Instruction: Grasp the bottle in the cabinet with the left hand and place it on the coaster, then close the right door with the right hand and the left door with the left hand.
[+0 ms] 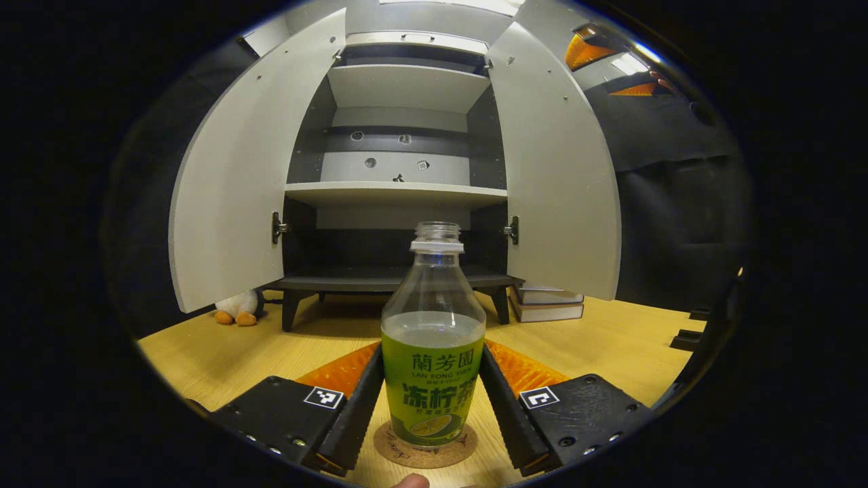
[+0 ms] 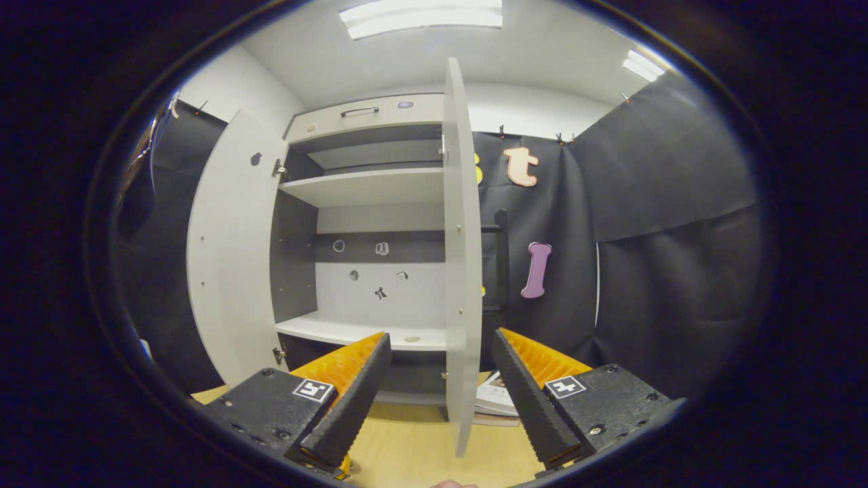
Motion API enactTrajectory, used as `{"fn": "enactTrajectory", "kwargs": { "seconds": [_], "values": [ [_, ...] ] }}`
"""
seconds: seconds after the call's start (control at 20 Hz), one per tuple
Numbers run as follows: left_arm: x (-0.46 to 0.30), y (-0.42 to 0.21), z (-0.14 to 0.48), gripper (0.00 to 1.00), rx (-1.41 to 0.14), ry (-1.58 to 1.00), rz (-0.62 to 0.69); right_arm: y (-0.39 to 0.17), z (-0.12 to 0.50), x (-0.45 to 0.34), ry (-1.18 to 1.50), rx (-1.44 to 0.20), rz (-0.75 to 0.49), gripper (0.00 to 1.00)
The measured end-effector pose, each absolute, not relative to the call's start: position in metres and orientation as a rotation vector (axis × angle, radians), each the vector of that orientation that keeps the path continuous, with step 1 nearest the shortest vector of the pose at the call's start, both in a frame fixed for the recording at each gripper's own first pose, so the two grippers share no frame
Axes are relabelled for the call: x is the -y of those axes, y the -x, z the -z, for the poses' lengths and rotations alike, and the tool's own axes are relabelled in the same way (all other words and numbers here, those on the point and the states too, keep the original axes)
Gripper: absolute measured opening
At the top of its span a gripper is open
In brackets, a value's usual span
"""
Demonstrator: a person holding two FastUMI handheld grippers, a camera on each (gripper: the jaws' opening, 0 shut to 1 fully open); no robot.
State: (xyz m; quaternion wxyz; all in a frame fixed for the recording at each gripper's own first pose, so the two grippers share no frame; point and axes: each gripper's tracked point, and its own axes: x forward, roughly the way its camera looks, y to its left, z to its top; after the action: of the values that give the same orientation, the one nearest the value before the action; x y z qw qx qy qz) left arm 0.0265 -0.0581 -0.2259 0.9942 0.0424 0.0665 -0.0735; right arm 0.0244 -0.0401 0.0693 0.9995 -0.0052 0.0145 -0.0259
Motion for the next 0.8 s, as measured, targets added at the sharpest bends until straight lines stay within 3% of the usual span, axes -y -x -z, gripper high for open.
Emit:
{"fn": "enactTrajectory", "kwargs": {
  "seconds": [0.1,0.25,0.8],
  "values": [
    [0.056,-0.025,0.221,0.85,-0.130,-0.084,0.151,-0.027,-0.066,0.039,0.005,-0.035,0.047,0.94],
    [0.059,-0.023,0.203,0.95,-0.103,-0.080,0.170,-0.029,-0.061,0.039,0.005,-0.046,0.040,0.99],
    [0.053,-0.033,0.070,0.95,-0.019,-0.029,0.189,-0.018,-0.047,0.062,-0.045,0.028,0.100,0.99]
  ]
}}
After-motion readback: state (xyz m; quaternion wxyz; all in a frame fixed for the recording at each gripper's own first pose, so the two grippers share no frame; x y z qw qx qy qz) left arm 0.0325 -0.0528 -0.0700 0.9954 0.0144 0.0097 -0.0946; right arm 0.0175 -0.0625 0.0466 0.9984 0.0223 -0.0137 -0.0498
